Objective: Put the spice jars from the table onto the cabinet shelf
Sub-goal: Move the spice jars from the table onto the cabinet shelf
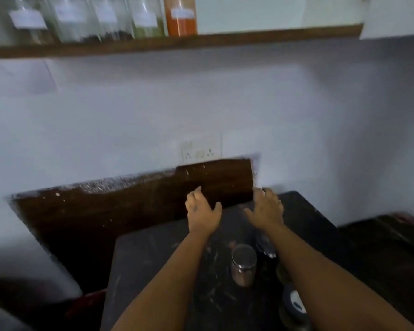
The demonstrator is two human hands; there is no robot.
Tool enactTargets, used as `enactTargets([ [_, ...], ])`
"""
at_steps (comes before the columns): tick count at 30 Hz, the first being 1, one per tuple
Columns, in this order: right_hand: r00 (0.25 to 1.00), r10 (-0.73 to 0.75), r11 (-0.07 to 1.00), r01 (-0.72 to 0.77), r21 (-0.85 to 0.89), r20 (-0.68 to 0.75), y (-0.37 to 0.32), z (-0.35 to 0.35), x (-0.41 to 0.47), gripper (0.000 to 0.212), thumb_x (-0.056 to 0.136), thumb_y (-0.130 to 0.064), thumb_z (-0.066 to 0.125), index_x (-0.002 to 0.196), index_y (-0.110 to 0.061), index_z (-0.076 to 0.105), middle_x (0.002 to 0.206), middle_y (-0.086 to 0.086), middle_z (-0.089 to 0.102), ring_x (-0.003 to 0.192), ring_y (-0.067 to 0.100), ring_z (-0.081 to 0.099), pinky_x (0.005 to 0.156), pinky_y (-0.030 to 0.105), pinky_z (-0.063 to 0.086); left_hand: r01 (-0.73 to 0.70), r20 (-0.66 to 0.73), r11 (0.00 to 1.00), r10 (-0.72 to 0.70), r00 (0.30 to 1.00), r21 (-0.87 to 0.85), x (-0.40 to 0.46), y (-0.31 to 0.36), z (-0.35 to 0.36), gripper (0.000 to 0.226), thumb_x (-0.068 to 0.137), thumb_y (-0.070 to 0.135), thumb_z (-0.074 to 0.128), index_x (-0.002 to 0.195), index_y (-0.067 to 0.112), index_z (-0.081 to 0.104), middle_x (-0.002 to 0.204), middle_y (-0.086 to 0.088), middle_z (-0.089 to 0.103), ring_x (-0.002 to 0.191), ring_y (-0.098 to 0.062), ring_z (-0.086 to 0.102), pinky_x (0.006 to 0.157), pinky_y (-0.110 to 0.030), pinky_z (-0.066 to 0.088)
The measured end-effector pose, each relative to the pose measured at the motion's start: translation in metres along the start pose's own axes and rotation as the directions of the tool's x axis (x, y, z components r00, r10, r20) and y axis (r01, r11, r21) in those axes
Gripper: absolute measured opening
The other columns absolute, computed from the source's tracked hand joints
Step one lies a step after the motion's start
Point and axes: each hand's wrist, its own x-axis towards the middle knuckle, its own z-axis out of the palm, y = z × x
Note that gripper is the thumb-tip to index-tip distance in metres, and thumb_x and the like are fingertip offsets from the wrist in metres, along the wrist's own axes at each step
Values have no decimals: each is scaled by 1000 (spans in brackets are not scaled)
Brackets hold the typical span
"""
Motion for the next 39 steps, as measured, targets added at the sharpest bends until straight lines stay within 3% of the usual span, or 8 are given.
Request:
enactTargets([
  [3,982,128,992,-127,-22,141,48,39,-44,67,86,-41,63,143,-19,35,146,13,35,133,33,36,108,46,35,69,203,996,-78,976,51,-45,-36,33,76,89,33,63,149,8,23,148,-12,26,138,-32,26,108,-41,33],
  [8,987,107,994,-102,-44,117,63,72,-92,63,87,-42,62,139,-14,42,140,13,43,126,32,42,99,43,40,51,377,996,-77,923,79,-96,-55,72,75,87,35,64,146,8,26,146,-13,29,135,-31,29,109,-41,34],
  [14,990,71,990,-56,-127,120,77,81,-128,64,83,-44,64,140,-22,42,139,7,43,129,27,39,105,45,35,-40,425,996,1,905,83,-141,-64,102,63,87,32,62,136,3,36,134,-13,39,122,-28,40,100,-34,36],
  [19,963,175,960,-121,-253,204,85,79,-143,79,78,-56,67,143,-27,33,145,7,32,135,28,29,108,50,31,-18,447,998,46,893,-67,-157,-61,113,36,82,23,67,112,15,47,114,-3,53,105,-16,53,90,-33,50],
  [24,912,287,936,-202,-290,292,95,74,-153,93,71,-63,69,146,-29,24,152,9,17,143,36,13,112,64,18,11,509,996,35,860,-87,-160,-54,121,39,82,18,68,114,17,47,103,4,52,97,-12,54,80,-24,45],
  [28,866,378,917,-302,-261,328,111,67,-160,100,68,-64,72,146,-28,20,151,9,15,141,38,18,107,61,30,10,538,996,37,842,-85,-163,-47,124,39,83,17,68,115,15,46,92,7,48,89,-11,53,77,-23,42],
  [36,909,151,988,-155,-22,388,137,44,-171,103,57,-48,81,143,-27,29,135,6,38,122,30,46,98,40,46,461,537,875,-321,780,-146,-173,-44,128,15,91,24,62,100,23,50,90,-2,61,82,-17,61,74,-31,51],
  [39,927,194,910,-292,295,321,141,28,-172,96,49,-47,85,129,-27,36,126,0,48,115,23,53,96,38,49,774,623,559,-501,601,-296,-184,-35,119,19,94,34,57,95,15,56,82,-3,56,71,-15,55,62,-26,44],
])
